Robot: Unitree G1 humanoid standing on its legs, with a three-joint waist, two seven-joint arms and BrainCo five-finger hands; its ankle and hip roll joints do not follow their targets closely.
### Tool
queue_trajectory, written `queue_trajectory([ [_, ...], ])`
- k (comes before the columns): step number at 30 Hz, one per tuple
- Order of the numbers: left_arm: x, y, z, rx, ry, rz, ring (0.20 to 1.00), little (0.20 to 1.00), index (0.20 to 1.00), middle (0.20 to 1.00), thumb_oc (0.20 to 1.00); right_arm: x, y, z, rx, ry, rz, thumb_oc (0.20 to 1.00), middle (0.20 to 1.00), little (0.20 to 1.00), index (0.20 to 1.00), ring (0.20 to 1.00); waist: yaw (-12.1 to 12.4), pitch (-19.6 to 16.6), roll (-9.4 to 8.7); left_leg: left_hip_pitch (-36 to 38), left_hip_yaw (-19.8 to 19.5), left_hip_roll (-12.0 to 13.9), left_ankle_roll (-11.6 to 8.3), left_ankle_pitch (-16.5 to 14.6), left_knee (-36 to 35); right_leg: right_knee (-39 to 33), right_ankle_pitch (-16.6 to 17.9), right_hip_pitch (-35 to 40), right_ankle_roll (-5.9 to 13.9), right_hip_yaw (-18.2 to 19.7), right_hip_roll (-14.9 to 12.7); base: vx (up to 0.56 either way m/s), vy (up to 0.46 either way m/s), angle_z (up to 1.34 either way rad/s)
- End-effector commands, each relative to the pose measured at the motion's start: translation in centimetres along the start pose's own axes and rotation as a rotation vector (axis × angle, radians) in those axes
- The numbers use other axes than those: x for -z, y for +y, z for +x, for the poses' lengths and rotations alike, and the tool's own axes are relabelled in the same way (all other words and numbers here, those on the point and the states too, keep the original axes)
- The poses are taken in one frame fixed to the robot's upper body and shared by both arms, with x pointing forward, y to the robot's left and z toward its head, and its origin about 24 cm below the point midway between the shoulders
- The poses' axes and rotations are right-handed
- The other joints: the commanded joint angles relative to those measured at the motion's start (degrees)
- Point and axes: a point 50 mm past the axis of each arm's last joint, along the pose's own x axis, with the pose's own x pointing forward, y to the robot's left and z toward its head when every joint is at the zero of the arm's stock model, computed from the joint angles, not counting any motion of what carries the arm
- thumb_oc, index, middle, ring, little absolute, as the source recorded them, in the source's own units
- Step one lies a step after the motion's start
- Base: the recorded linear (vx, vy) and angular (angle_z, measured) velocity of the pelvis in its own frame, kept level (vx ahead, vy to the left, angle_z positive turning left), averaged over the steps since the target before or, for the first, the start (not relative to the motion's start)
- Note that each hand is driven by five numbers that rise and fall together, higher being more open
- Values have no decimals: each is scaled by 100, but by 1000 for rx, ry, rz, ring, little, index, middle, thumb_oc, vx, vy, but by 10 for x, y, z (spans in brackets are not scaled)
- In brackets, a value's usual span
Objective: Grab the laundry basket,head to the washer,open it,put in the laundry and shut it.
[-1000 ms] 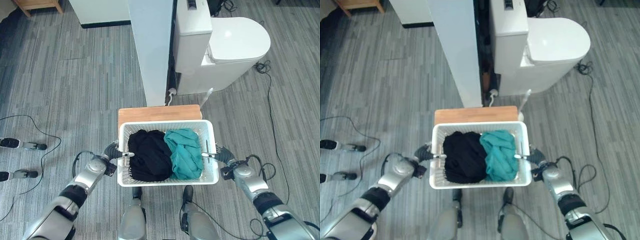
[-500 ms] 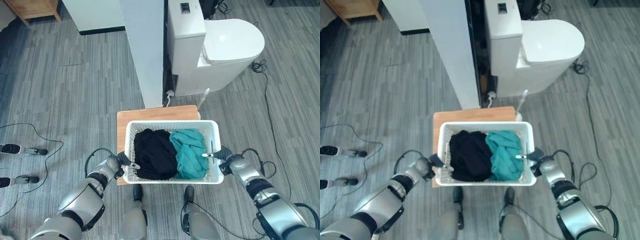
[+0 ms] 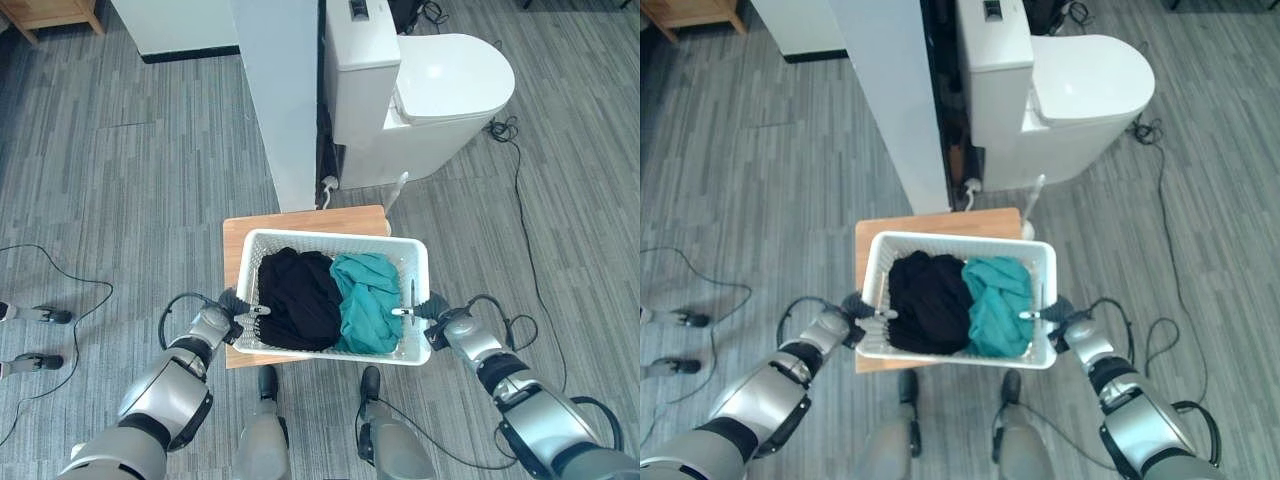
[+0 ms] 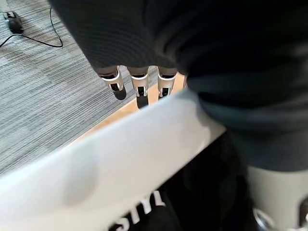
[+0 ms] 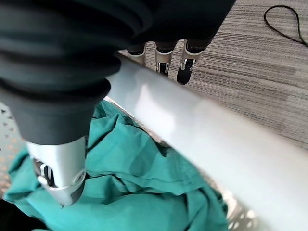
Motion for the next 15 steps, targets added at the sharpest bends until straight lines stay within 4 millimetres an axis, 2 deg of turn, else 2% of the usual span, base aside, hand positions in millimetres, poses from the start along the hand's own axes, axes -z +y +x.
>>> queue_trajectory([
  [1,-3,-23,0,23,59,13,884,884,884,884,884,-37,19,3,-54,-118,9,1000,1000,1000,1000,1000,3,34,-103,-518,-245,98,21,340,149,723,-553,-290,51,166,-215,0,0,0],
  [2,-6,-25,0,30,54,13,200,200,200,200,200,-34,22,4,-63,-97,22,815,815,815,815,815,-2,36,-105,-538,-245,85,24,328,172,725,-556,-296,48,167,-217,0,0,0],
  [3,-9,-25,0,30,53,34,200,200,200,200,200,-32,24,5,-67,-80,32,200,200,200,200,200,-8,45,-113,-564,-236,78,28,310,210,734,-546,-313,47,182,-219,0,0,0],
  [8,-13,-19,1,39,31,170,200,200,200,200,200,-46,20,7,-56,-106,-9,206,206,206,206,206,-36,78,-104,-589,-185,77,37,295,206,728,-507,-391,64,258,-210,4,4,-1],
  [15,-15,-31,0,77,1,186,200,200,200,200,200,-48,9,7,-20,-115,-37,200,200,200,200,200,-39,64,-47,-604,-185,51,66,253,243,717,-517,-404,68,284,-213,11,5,-3],
])
